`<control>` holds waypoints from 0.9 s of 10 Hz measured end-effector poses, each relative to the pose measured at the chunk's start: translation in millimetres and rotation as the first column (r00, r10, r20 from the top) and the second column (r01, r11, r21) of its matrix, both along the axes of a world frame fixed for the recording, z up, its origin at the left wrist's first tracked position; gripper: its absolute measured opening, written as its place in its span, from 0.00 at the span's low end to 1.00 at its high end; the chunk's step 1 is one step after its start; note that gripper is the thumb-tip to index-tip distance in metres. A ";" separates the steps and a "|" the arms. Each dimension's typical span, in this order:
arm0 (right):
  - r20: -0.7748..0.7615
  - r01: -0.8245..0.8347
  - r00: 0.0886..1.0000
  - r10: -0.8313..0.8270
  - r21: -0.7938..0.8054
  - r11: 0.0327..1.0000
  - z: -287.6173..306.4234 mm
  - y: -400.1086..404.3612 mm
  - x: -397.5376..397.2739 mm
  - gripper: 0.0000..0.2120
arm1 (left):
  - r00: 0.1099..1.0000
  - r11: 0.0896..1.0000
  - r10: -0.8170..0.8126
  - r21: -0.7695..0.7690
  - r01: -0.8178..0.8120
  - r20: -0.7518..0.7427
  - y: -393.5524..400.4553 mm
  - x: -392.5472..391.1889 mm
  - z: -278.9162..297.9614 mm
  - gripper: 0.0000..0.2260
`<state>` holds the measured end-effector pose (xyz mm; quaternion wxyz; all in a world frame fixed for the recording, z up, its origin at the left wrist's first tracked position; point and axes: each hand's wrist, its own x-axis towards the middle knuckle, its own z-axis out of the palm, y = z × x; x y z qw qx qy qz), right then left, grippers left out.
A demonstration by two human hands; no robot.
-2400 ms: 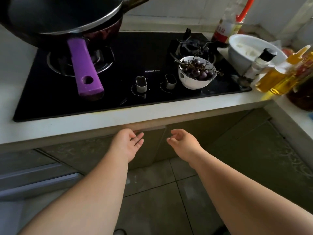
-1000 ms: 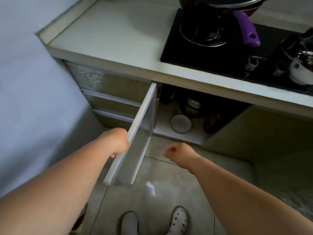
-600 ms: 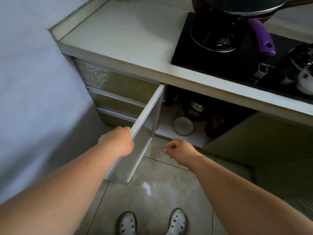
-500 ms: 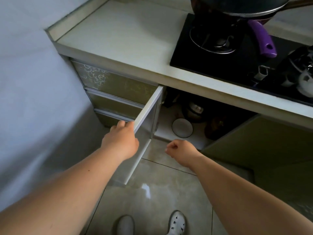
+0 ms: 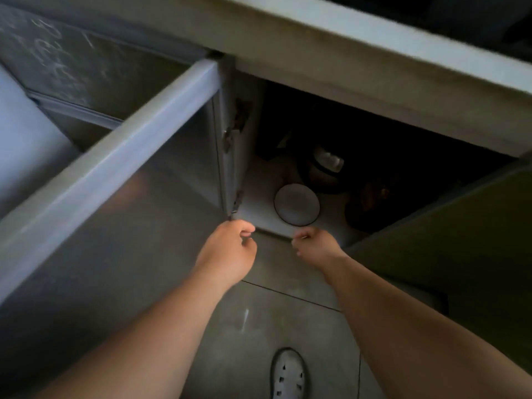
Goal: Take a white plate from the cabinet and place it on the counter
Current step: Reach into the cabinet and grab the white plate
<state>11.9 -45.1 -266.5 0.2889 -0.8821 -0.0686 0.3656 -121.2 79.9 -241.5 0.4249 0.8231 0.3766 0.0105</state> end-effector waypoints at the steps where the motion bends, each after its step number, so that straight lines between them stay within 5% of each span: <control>1: -0.017 0.080 0.997 -0.080 0.025 0.996 -66.0 -2.0 29.4 0.13 | 1.000 0.999 0.022 -0.037 -0.022 -0.003 3.2 13.8 -71.2 0.11; 5: -0.078 0.412 0.911 -0.405 0.150 0.899 -288.4 11.2 120.1 0.18 | 0.987 0.978 0.141 -0.163 -0.127 0.072 44.4 59.9 -263.6 0.07; 8: -0.196 0.513 0.856 -0.479 0.192 0.837 -327.5 16.8 143.9 0.17 | 0.965 0.899 0.260 -0.362 -0.247 -0.013 40.9 53.1 -287.4 0.08; 9: -0.077 0.471 0.882 -0.465 0.185 0.863 -336.7 24.4 147.4 0.17 | 0.970 0.906 0.240 -0.353 -0.232 -0.021 43.9 56.6 -292.7 0.08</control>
